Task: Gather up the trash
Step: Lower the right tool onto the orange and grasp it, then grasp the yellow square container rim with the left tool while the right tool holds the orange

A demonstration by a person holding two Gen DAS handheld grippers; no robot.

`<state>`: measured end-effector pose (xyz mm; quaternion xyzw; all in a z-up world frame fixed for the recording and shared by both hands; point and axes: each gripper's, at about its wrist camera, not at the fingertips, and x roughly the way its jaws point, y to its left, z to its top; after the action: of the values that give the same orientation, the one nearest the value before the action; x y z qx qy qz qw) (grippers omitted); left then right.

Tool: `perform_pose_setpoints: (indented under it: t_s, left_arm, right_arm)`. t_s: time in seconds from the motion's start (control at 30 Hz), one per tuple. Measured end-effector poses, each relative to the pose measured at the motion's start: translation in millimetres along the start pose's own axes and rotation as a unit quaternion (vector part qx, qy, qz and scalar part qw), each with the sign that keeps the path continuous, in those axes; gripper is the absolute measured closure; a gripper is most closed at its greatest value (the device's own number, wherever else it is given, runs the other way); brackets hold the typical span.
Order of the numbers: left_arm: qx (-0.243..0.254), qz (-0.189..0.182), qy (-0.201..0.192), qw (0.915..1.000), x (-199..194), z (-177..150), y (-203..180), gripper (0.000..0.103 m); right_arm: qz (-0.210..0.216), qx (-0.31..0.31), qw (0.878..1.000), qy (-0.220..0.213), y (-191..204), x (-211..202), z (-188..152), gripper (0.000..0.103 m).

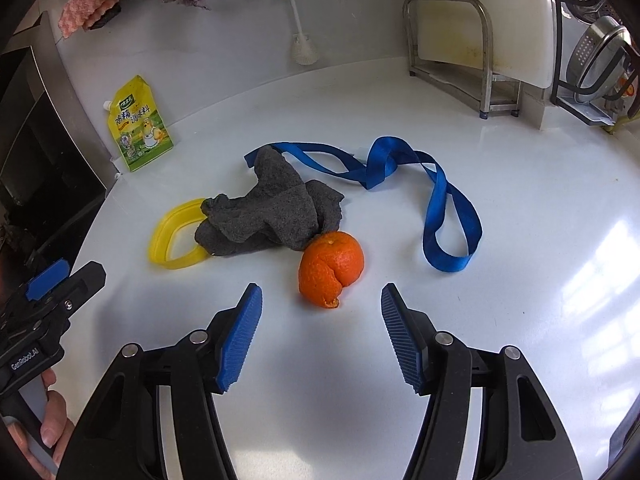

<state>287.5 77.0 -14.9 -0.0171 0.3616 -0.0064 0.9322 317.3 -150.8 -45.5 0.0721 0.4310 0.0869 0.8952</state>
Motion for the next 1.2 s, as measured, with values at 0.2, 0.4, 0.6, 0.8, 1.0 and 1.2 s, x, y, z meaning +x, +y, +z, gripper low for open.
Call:
perform_pose_setpoints:
  t_s: [0.2,0.4,0.6,0.8,1.0,1.2]
  left_arm:
    - [-0.004,-0.002,0.009,1.0,8.3,1.1,1.2,0.006]
    - [-0.002,0.0,0.013,0.9999,13.5,3.6,-3.1,0.006]
    - [-0.002,0.002,0.017,0.9999,19.6,6.8,-7.5,0.006]
    - [-0.013,0.005,0.026,0.9996,29.6,15.0,-11.4,0.006]
    - [-0.018,-0.003,0.054,0.9984,48.0,34.7,-20.7,0.006]
    - [-0.022,-0.003,0.091,0.9956,67.5,57.3,-23.3,0.006]
  right_arm:
    - [-0.008,0.001,1.0,0.01,-0.9,14.9,6.2,0.044]
    - [0.0,0.004,1.0,0.016,-2.5,21.7,10.0,0.066]
    - [0.011,0.007,1.0,0.012,-6.2,17.9,8.8,0.078]
    - [0.008,0.003,1.0,-0.003,-13.3,3.3,2.7,0.079]
    - [0.013,0.004,1.0,-0.014,-22.3,-11.1,-4.7,0.079]
    - [0.024,0.017,0.999,-0.026,-35.5,-22.7,-8.1,0.079]
